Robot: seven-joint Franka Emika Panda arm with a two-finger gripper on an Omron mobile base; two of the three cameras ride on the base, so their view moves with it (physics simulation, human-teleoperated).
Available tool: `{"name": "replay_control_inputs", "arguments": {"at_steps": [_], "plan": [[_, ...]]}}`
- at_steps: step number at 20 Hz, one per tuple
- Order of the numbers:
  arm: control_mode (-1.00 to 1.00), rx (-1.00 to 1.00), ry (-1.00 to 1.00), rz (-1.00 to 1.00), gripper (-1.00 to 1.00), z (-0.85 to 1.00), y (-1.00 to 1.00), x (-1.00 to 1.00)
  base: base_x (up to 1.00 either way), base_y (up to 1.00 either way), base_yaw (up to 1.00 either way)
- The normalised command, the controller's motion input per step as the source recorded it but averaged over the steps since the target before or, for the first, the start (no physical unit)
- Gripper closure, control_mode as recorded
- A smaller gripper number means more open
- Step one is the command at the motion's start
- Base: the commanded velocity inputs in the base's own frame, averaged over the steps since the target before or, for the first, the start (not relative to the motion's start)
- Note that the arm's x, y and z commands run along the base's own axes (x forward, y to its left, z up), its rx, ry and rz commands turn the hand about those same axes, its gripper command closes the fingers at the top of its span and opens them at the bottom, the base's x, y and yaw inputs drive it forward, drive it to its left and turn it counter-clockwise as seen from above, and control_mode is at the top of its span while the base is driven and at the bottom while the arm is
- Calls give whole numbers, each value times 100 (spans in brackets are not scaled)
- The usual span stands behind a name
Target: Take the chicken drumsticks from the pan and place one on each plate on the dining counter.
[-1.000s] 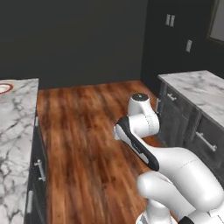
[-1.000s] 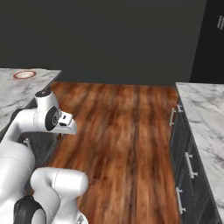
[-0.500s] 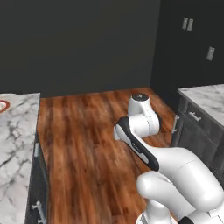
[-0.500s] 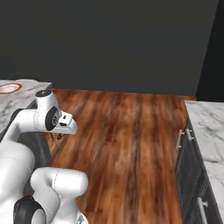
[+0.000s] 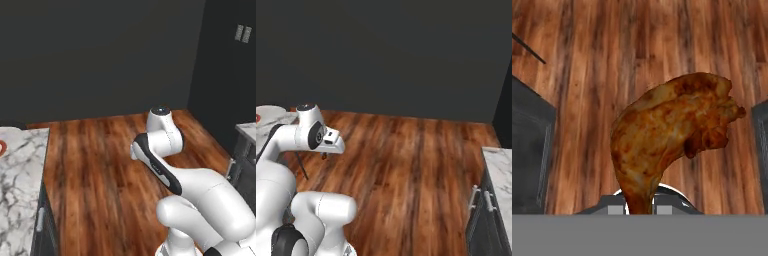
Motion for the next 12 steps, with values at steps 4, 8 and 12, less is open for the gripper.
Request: {"name": "replay_control_inputs", "arguments": {"at_steps": [4, 8, 12], "plan": [[100, 0, 0, 0, 100, 0, 0, 0, 100, 0, 28], [100, 0, 0, 0, 100, 0, 0, 0, 100, 0, 48], [100, 0, 0, 0, 100, 0, 0, 0, 97, 0, 56]]}}
